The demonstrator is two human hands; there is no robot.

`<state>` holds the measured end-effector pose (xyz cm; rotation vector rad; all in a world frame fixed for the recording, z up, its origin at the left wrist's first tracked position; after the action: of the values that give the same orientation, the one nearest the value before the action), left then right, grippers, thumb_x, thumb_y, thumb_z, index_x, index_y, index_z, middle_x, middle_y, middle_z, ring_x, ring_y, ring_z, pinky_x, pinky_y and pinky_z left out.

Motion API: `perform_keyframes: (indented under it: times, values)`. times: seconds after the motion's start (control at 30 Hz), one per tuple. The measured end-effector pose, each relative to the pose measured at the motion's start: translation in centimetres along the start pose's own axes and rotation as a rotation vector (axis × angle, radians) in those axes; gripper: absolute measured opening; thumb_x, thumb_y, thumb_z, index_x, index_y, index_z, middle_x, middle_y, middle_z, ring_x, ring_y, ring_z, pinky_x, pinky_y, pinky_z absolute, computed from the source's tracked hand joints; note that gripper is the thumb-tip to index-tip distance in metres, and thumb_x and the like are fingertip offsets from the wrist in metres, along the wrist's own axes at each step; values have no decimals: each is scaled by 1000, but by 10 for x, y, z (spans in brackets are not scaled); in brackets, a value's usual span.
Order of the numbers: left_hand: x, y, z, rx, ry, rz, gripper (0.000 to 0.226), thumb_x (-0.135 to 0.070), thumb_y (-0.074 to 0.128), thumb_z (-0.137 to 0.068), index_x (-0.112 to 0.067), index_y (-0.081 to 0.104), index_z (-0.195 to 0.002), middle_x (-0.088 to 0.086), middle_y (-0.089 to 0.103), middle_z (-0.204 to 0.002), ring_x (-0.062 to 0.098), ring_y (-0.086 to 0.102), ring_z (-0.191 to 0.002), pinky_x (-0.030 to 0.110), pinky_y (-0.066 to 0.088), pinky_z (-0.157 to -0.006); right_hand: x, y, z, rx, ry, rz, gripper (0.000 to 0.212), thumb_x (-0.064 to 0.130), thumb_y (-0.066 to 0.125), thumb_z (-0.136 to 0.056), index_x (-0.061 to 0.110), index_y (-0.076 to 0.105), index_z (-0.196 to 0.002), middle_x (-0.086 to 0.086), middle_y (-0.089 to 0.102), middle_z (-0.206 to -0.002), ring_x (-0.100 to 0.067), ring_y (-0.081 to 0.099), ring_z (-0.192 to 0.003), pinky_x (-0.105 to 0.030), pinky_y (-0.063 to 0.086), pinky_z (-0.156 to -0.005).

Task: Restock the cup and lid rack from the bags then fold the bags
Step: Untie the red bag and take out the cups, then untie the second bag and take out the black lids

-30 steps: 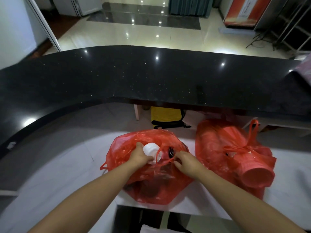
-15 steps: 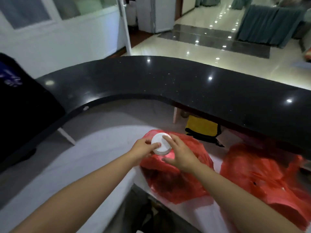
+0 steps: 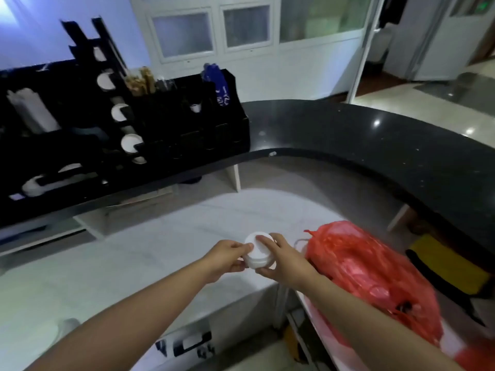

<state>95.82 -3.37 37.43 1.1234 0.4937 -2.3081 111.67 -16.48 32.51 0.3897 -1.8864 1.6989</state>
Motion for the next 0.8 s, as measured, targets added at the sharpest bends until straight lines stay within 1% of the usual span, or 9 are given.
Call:
perform_keyframes:
  times: [0.07,0.13,0.23,0.33,0.47,0.6,0.7,0.73,0.8]
  values:
    - [13,-30,15,-64,1,72,31,-36,60,-101,-9,68,-116,12,73,-114,29,74,-98,29,60,-80,22,15,-20,31,-46,0,85,52,74,-82,30,32,-152,3,34,-150,-20,54,-123,-22,45,-95]
    - [28,-60,28,-143,3,95,31,-39,56,-103,-13,68,-116,9,73,-114,26,73,-99,32,59,-85,45,31,-39,66,-91,-1,84,53,74,-82,32,32,-152,5,35,-150,-20,54,-122,-22,46,-95]
    - [57,-110,48,-288,-6,71,29,-37,55,-101,-14,68,-115,8,71,-114,25,70,-104,37,55,-93,83,59,-66,138,-139,-3,85,54,73,-82,36,28,-152,7,33,-150,-20,52,-121,-21,45,-97]
    - [93,-163,69,-408,-10,27,22,-31,56,-101,-15,67,-112,5,70,-113,22,69,-103,37,55,-92,124,92,-90,213,-172,14,85,54,73,-83,36,27,-153,6,32,-151,-19,51,-123,-19,41,-98]
    - [143,-232,99,-483,-30,-97,19,-25,58,-99,-17,67,-113,3,71,-110,17,70,-98,32,55,-84,182,137,-114,301,-209,31,86,53,73,-84,34,27,-154,6,31,-151,-20,51,-124,-22,42,-101]
    - [184,-294,129,-566,4,-278,19,-21,61,-98,-16,70,-113,3,74,-106,17,71,-95,30,55,-89,231,181,-132,360,-259,65,86,53,73,-84,32,27,-154,3,31,-152,-19,50,-125,-20,40,-100]
    - [213,-336,147,-598,15,-432,19,-21,60,-97,-18,70,-113,-4,76,-95,12,71,-90,27,55,-86,265,217,-145,397,-264,95,86,55,72,-84,32,28,-154,3,32,-151,-19,49,-126,-19,38,-100]
    - [223,-347,152,-601,12,-463,20,-20,59,-97,-18,70,-113,-5,77,-95,12,71,-90,27,55,-85,274,229,-148,411,-255,99,86,55,72,-84,33,28,-154,3,32,-151,-19,49,-126,-20,38,-101]
    - [241,-364,158,-607,-1,-573,26,-20,55,-98,-21,69,-119,-3,76,-104,14,70,-97,26,54,-85,288,253,-153,442,-227,111,85,54,72,-84,33,27,-154,3,31,-151,-19,49,-127,-22,39,-102]
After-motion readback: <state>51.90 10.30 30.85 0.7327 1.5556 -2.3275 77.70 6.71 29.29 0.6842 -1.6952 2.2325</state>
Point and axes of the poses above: each hand's wrist, its own z-axis away from the middle knuckle, its own y-axis out of the palm, x = y × z, the point moved 1 cm from there along -z, towards the middle knuckle
